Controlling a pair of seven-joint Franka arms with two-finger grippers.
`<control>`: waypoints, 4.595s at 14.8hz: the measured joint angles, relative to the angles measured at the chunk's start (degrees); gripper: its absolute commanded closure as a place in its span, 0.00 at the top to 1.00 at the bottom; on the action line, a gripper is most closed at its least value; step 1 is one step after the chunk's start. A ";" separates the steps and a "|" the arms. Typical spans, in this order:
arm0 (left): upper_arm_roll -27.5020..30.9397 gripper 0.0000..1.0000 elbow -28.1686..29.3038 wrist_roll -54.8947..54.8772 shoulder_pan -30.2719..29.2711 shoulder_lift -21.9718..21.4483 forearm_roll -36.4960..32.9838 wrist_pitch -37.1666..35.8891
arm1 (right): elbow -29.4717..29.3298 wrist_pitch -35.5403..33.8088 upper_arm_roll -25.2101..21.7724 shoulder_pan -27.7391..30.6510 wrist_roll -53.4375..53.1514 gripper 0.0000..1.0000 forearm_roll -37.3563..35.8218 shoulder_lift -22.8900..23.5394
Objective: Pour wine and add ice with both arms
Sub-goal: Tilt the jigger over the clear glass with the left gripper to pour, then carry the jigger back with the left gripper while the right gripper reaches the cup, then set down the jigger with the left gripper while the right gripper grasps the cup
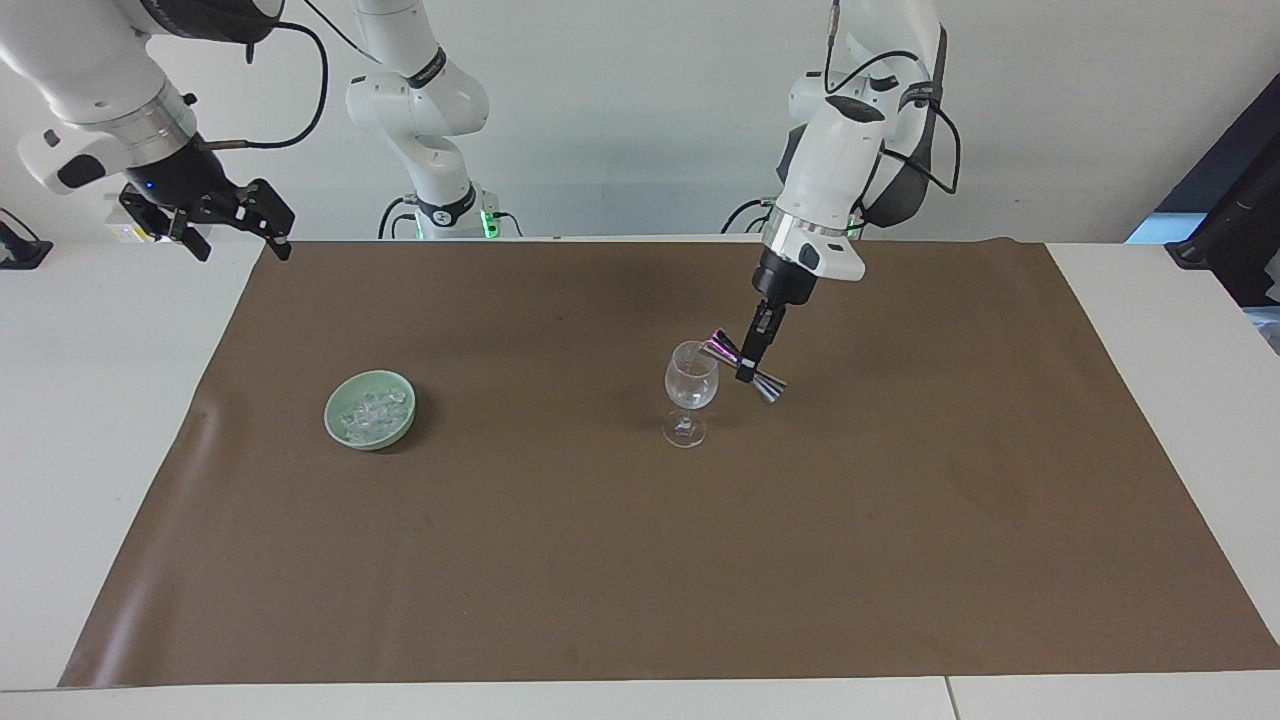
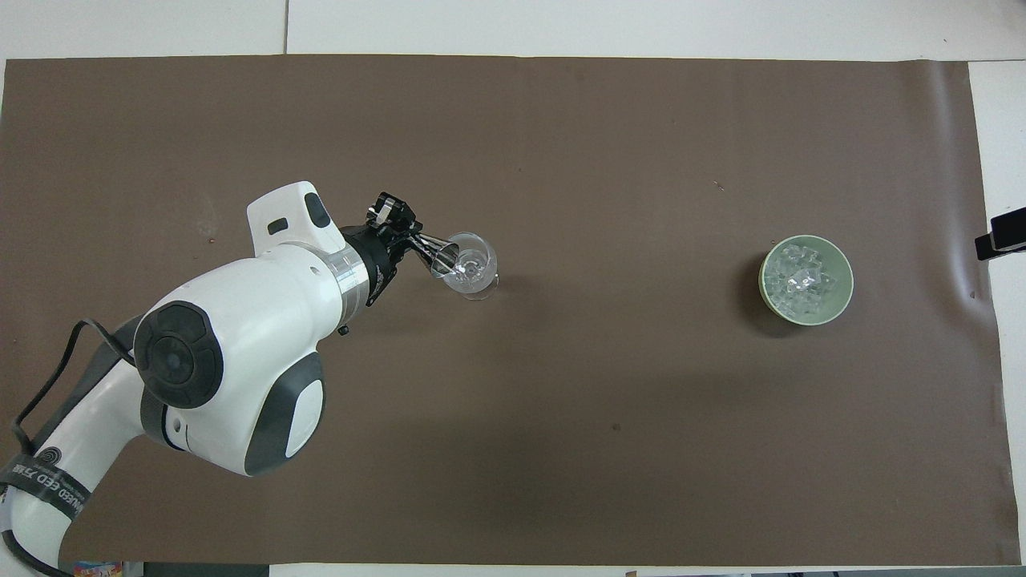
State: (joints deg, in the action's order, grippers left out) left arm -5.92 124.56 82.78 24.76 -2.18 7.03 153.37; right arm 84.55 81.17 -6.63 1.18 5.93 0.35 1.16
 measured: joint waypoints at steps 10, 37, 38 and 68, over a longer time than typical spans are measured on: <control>-0.07 0.00 -2.07 19.02 1.37 0.56 -23.80 -0.50 | 0.00 0.00 0.00 0.00 0.00 1.00 0.00 0.00; 0.51 0.00 -8.61 31.66 3.06 2.17 -22.99 -13.80 | 0.79 0.00 0.00 0.00 0.00 1.00 0.00 -0.02; 0.59 0.00 -8.67 31.08 2.27 2.17 -19.59 -13.79 | 0.90 0.00 0.00 0.00 0.00 1.00 0.00 -0.03; 1.36 0.00 -7.13 -40.80 -50.04 16.91 69.98 -37.40 | 41.89 51.78 0.09 -5.75 28.04 0.83 0.54 1.03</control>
State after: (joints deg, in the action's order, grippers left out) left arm -4.55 117.43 41.98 -25.27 14.73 77.02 115.97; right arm 126.44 132.95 -6.54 -4.57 33.97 0.89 2.19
